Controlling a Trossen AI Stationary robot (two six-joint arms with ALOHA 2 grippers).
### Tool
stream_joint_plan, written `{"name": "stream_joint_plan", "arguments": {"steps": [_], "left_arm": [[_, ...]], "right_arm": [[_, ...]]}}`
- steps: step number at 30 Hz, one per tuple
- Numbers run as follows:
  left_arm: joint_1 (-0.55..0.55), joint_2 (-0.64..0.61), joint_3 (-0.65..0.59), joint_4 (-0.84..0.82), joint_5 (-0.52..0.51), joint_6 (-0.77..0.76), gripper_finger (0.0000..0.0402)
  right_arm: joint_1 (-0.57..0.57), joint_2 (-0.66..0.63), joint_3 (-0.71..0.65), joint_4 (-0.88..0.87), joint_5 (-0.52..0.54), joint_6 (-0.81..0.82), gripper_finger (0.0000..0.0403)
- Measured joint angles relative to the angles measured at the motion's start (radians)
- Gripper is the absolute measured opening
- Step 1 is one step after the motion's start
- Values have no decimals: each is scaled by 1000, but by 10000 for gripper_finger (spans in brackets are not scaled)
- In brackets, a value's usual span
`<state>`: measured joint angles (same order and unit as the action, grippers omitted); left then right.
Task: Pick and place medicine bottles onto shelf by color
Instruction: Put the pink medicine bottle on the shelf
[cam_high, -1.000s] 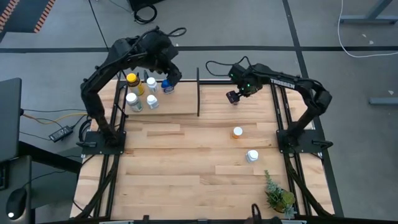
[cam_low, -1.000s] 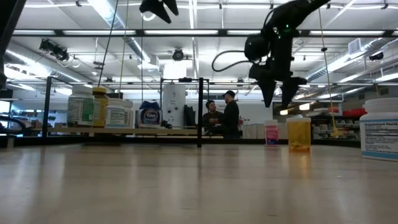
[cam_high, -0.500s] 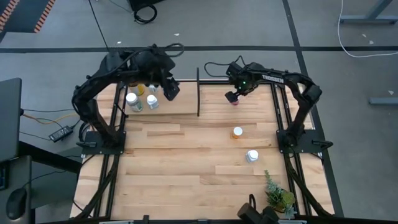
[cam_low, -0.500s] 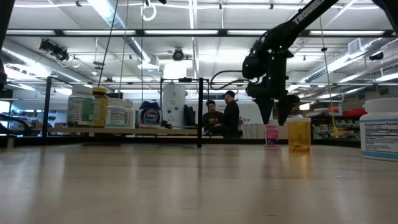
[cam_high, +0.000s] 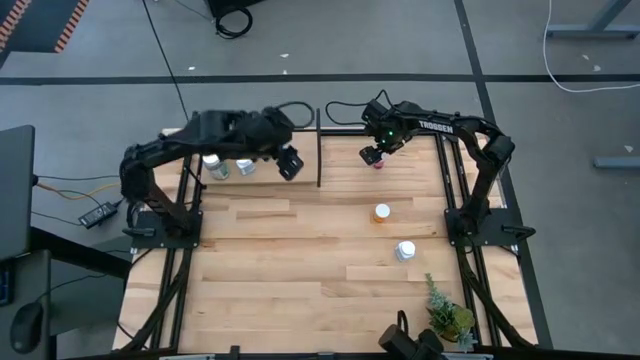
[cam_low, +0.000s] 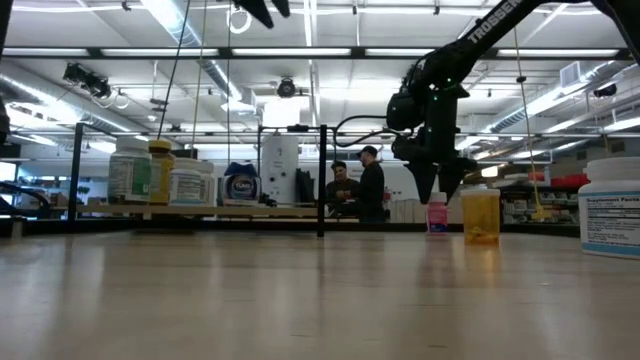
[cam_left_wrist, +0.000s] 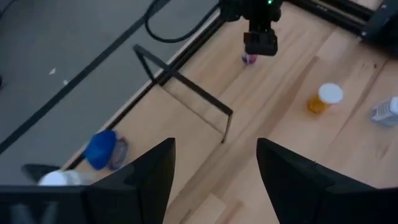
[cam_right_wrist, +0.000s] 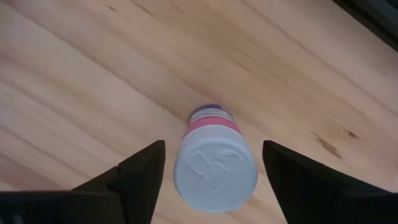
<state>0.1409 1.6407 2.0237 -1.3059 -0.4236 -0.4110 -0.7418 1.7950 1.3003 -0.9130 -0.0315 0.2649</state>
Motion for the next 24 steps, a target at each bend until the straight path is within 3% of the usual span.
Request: {"name": "stream_joint_plan", "arguments": {"steps": [9, 13, 19, 24], "left_arm": [[-30, -233, -406, 261, 13, -140, 231], [-52, -360, -538, 268, 14, -218, 231], [-120, -533, -644, 269, 13, -312, 231], [-157, -606, -657, 260, 13, -316, 231]], "right_arm": [[-2, 0, 0, -4, 9, 41, 213], [13, 0, 0, -11, 14, 82, 181], [80, 0, 41, -72, -4, 91, 180], [150, 1, 195, -176, 54, 91, 185]]}}
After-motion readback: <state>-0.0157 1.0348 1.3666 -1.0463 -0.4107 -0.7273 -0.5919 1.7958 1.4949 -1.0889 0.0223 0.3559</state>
